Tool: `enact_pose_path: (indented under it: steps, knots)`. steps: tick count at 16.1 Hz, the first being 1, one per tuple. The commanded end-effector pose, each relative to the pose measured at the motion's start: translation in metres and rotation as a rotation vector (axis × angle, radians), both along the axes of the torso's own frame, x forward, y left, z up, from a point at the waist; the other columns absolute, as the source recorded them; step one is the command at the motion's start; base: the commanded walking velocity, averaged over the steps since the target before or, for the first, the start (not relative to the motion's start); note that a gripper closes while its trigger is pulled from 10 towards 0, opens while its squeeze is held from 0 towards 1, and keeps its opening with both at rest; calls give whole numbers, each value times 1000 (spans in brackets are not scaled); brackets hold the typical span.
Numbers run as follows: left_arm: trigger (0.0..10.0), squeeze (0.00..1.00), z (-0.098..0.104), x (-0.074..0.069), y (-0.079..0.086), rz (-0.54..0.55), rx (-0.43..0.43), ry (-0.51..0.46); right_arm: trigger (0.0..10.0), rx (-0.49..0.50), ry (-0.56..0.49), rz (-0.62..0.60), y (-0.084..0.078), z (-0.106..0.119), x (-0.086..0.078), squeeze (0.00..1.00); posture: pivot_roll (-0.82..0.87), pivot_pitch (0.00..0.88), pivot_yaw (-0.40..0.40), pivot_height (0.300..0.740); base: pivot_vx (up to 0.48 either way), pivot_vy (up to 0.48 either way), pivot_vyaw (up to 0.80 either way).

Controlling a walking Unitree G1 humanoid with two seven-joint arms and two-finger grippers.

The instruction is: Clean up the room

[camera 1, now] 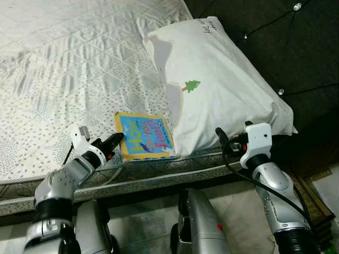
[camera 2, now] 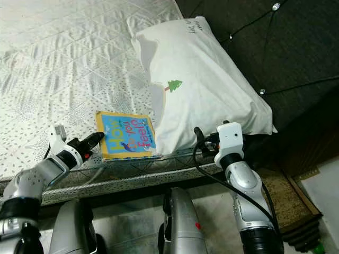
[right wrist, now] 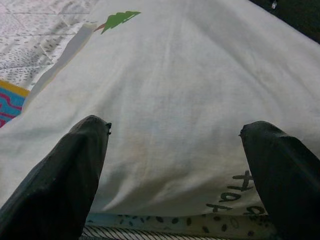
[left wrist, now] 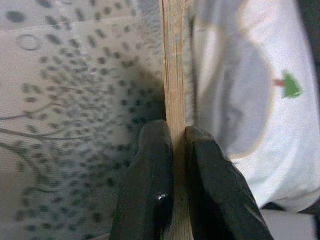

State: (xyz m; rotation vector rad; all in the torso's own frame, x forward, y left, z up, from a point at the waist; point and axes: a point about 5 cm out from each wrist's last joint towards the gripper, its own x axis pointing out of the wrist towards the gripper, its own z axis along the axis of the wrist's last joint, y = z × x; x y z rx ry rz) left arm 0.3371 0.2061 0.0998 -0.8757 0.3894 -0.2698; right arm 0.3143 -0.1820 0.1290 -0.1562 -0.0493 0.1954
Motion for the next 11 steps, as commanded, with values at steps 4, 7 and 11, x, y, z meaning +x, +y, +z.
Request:
enact_pose_path:
  steps: [4,7,11]
  knots:
    - [10000,1000,-18,0,8,-23,110,64,10000,-18,-9,-13,-6,1,-3,0,-195,206,-153,560,0,0,0]
    - [10000,1000,-18,4,21,36,204,60,10000,-19,-10,-17,-7,1,-3,0,-192,206,-150,560,0,0,0]
    - [10000,1000,-12,8,49,186,326,33,10000,-17,-12,-15,-5,1,-2,0,-187,202,-148,560,0,0,0]
